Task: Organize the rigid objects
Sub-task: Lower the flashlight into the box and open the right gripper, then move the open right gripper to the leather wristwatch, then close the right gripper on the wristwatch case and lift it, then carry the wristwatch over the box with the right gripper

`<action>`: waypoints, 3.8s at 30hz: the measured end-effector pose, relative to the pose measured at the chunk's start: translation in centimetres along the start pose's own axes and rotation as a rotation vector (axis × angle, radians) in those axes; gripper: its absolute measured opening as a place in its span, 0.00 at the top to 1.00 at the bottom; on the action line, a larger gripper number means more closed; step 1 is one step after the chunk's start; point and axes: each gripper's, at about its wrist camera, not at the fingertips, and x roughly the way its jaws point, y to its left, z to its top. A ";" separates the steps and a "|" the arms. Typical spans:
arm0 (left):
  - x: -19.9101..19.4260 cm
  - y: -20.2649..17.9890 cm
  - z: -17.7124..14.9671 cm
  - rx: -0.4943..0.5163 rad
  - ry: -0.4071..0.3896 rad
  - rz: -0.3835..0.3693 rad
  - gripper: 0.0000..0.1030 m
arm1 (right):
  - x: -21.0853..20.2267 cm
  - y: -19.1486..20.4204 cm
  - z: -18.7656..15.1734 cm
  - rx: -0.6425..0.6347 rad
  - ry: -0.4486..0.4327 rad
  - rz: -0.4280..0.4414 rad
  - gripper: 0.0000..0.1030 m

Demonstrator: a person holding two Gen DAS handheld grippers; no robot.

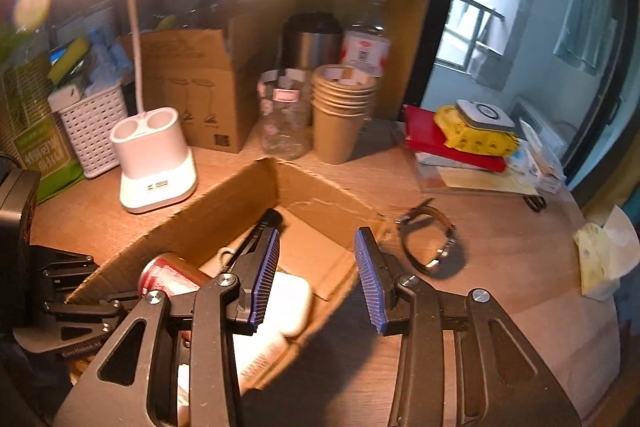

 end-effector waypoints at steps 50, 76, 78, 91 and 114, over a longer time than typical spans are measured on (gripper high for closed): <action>0.0 0.0 0.0 0.000 -0.001 0.000 0.85 | 5.2 -9.5 -2.9 0.195 0.077 -0.143 0.46; 0.1 0.0 0.0 0.000 -0.001 -0.001 0.85 | 10.0 -11.8 -2.5 0.269 0.141 -0.157 0.73; 0.1 0.0 0.0 0.000 -0.001 0.000 0.85 | 10.1 -11.6 -2.5 0.258 0.142 -0.159 0.78; 0.1 0.1 0.0 -0.001 -0.001 0.000 0.85 | 9.3 -11.1 -2.6 0.219 0.125 -0.185 0.89; 0.1 0.1 0.0 -0.001 -0.001 -0.001 0.85 | 4.1 -11.3 -3.6 0.247 0.087 -0.216 0.89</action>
